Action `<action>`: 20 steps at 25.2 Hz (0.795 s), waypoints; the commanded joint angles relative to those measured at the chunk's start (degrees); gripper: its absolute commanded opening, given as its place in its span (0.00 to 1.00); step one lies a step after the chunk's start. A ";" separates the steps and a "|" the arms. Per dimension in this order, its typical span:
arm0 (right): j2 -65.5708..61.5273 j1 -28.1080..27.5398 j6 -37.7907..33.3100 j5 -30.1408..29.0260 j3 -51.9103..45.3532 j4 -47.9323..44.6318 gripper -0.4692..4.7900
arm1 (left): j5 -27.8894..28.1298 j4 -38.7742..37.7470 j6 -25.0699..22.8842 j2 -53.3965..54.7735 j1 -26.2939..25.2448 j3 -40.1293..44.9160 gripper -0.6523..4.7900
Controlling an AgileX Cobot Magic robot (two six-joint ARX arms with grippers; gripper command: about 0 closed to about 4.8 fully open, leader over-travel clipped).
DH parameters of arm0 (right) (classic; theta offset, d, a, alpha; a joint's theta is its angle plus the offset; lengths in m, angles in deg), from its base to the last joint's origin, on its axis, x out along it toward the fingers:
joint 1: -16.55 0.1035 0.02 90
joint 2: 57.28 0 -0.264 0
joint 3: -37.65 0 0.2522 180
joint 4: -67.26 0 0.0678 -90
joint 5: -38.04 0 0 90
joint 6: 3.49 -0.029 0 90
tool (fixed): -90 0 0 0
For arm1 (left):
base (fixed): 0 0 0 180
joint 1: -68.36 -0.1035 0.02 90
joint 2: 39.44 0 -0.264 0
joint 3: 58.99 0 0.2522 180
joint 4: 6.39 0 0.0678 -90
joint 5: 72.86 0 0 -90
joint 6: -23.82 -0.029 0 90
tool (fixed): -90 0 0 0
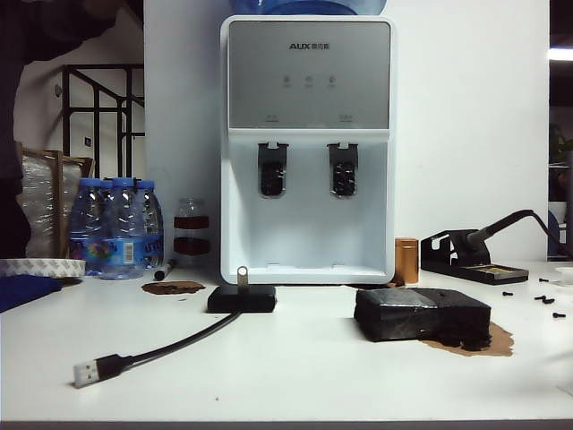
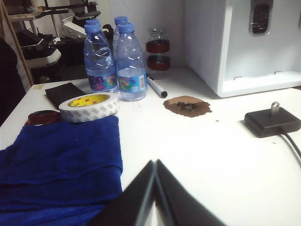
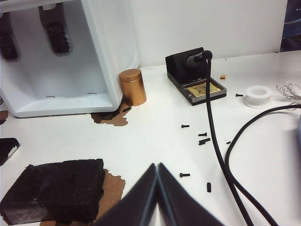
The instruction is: Take the USB flash drive out of the black sponge and insert it into the slot on top of the black USB adpator box.
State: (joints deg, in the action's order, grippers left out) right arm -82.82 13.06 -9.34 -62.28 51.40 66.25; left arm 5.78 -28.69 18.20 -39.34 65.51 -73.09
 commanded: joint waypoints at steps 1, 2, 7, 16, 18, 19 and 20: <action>0.07 -0.15 0.07 -0.13 -0.22 -0.59 0.09 | 0.00 -0.04 -0.39 -0.02 -0.04 0.04 0.11; 0.09 -0.15 0.07 -0.15 -0.22 -0.61 0.09 | 0.00 -0.04 -0.39 -0.02 -0.04 0.04 0.11; 3.87 -0.15 0.07 -0.11 -0.22 2.16 0.09 | 0.00 -0.04 -0.39 -0.02 -0.04 0.04 0.11; 25.22 -0.20 0.07 -0.17 -0.11 15.32 0.09 | 0.00 0.02 -0.39 -0.04 -0.09 0.04 0.11; 25.16 -0.31 0.07 -0.20 0.13 15.08 0.09 | 0.09 0.07 -0.39 -0.07 0.00 0.04 0.11; 25.40 -0.37 0.07 -0.15 0.11 15.26 0.09 | 0.26 0.17 -0.39 -0.04 -0.07 0.04 0.11; 25.40 -0.50 0.07 -0.13 0.11 15.43 0.09 | 0.20 0.13 -0.39 0.11 -0.04 0.04 0.11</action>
State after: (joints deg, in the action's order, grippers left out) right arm -57.55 12.76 -9.29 -62.48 51.44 82.14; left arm 5.83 -28.58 18.20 -39.34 65.57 -73.11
